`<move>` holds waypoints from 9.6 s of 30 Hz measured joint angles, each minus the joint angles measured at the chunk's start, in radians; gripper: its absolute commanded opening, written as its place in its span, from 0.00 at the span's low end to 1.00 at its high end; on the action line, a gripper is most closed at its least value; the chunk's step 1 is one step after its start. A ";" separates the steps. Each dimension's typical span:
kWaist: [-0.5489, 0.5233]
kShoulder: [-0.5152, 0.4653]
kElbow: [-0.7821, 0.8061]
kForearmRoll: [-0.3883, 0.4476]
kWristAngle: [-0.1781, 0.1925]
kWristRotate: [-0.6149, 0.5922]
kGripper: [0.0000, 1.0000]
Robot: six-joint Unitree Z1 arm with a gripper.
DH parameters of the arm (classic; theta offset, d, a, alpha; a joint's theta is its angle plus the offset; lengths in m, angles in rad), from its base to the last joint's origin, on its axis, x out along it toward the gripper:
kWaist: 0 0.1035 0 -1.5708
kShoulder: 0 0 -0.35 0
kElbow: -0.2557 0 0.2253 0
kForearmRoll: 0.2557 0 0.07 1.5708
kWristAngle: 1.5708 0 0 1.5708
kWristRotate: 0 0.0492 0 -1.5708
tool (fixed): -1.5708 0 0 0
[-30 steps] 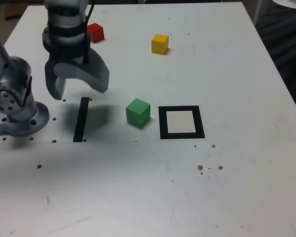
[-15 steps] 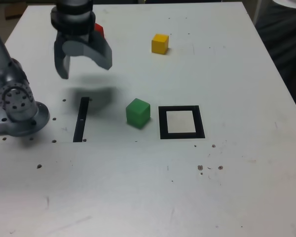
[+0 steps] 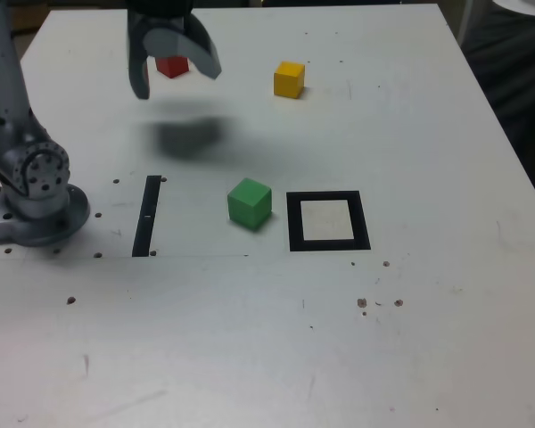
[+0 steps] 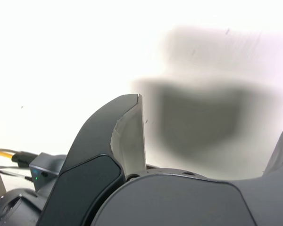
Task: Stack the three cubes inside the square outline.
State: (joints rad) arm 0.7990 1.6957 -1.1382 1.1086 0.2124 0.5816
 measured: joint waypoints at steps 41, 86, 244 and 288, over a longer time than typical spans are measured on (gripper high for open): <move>0.343 0.394 -0.542 0.198 -0.069 0.054 0.99; 0.398 0.549 -0.674 0.277 -0.075 -0.095 0.28; -0.496 0.301 -0.485 0.126 -0.149 -0.333 1.00; -0.064 0.554 -0.844 0.303 -0.034 0.469 0.99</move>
State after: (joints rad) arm 0.7350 2.2500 -1.9820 1.4115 0.1787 1.0511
